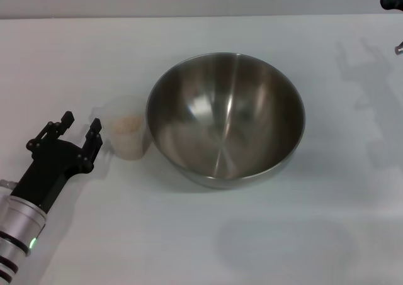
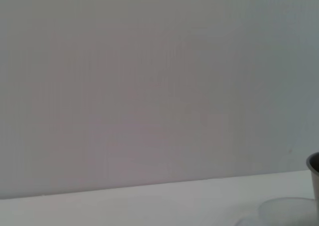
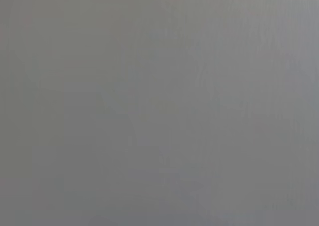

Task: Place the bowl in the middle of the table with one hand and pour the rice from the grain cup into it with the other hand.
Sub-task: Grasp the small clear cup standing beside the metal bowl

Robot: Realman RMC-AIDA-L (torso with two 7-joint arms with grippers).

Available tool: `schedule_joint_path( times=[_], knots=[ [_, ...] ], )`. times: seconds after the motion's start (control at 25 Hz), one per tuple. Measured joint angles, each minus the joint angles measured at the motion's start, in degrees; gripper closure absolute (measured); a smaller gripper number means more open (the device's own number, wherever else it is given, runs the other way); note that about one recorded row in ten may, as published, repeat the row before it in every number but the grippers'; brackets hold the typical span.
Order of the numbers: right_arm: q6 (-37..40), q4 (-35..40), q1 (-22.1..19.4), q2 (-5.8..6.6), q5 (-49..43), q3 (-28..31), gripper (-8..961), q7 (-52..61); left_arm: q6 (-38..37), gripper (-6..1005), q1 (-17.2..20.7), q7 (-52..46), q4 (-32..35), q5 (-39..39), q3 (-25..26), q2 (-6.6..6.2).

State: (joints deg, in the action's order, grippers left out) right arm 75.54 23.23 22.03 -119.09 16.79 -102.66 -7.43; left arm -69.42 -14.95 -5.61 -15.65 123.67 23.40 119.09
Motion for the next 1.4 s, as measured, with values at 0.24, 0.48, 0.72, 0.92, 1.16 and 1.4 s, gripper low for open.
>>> schedule_joint_path(
  times=[0.24,0.48,0.72,0.92,1.16,1.4],
  knots=[
    [0.0,0.0,-0.1,-0.04,0.0,0.0,463,0.0,1.0,580,-0.8,0.1,0.0,-0.3,0.2,0.0],
    [0.2,-0.1,-0.3,-0.09,0.0,0.0,463,0.0,2.5,594,-1.8,0.4,0.0,-0.4,0.6,0.0],
    [0.3,0.0,-0.6,-0.09,0.0,0.0,463,0.0,4.0,608,-2.8,0.4,0.0,-0.5,0.7,0.0],
    [0.3,0.1,-0.8,-0.09,0.0,0.0,464,0.0,4.6,620,-3.3,0.4,-0.3,-0.4,1.4,0.0],
    [0.4,0.2,-0.9,-0.09,0.0,0.0,464,0.0,4.9,634,-3.3,0.5,-0.7,-0.6,3.1,0.07],
    [0.7,0.3,-0.9,-0.09,0.0,0.0,464,0.0,6.1,842,-3.9,0.5,-1.5,-0.6,3.0,0.1]
  ],
)
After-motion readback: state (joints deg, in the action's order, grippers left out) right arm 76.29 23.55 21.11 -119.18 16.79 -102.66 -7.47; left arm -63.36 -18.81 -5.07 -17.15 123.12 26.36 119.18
